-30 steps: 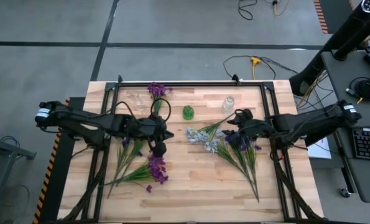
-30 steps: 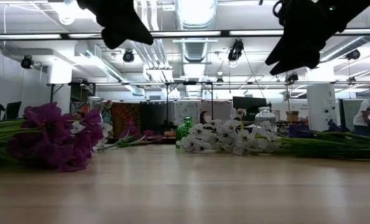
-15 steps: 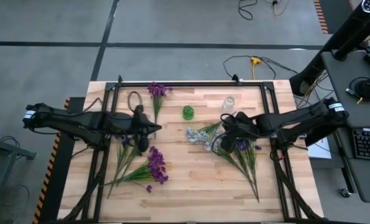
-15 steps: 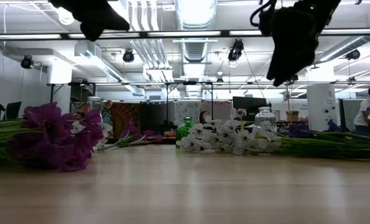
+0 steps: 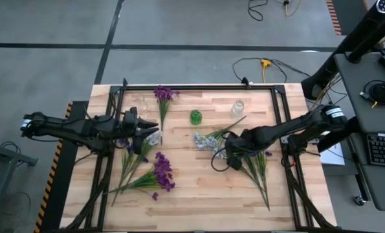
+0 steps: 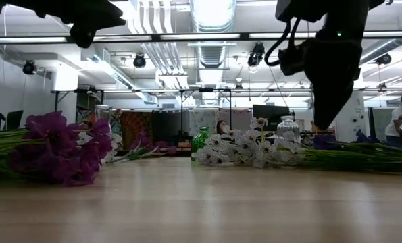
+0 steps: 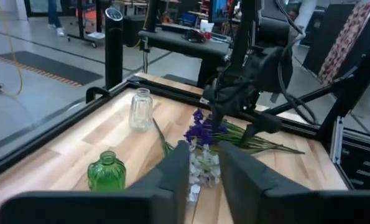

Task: Sort flowers into vase by color
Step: Put the bottom right white flowers into the right transparent flower vase

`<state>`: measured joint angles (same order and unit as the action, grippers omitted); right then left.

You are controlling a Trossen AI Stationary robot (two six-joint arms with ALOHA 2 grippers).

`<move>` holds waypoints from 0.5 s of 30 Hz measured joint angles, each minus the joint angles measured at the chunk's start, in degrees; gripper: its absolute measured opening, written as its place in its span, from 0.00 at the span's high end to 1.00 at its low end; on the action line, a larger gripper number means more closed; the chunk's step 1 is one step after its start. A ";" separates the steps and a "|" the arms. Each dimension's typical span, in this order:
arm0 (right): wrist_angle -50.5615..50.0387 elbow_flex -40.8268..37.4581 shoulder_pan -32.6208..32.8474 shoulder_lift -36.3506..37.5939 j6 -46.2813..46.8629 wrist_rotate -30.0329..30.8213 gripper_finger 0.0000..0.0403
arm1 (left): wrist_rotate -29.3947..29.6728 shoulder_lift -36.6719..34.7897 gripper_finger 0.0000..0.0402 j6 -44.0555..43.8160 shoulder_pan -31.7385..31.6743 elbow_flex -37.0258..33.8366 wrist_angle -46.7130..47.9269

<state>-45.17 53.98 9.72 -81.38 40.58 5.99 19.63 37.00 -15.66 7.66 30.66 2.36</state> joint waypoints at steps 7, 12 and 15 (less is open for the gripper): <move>0.71 0.01 2.14 -5.05 2.37 -0.66 0.13 | 0.75 0.55 0.60 -1.09 0.00 -0.49 -0.01; 2.90 0.02 2.93 -8.79 3.30 -0.49 0.13 | 2.33 0.44 0.57 -1.12 0.00 -0.44 -0.39; 4.28 0.01 3.02 -10.74 3.33 0.05 0.13 | 3.08 0.38 0.58 -1.13 0.00 -0.44 -0.36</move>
<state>-40.89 53.99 12.74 -92.12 43.91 6.04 22.72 37.38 -16.79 7.66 30.22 2.00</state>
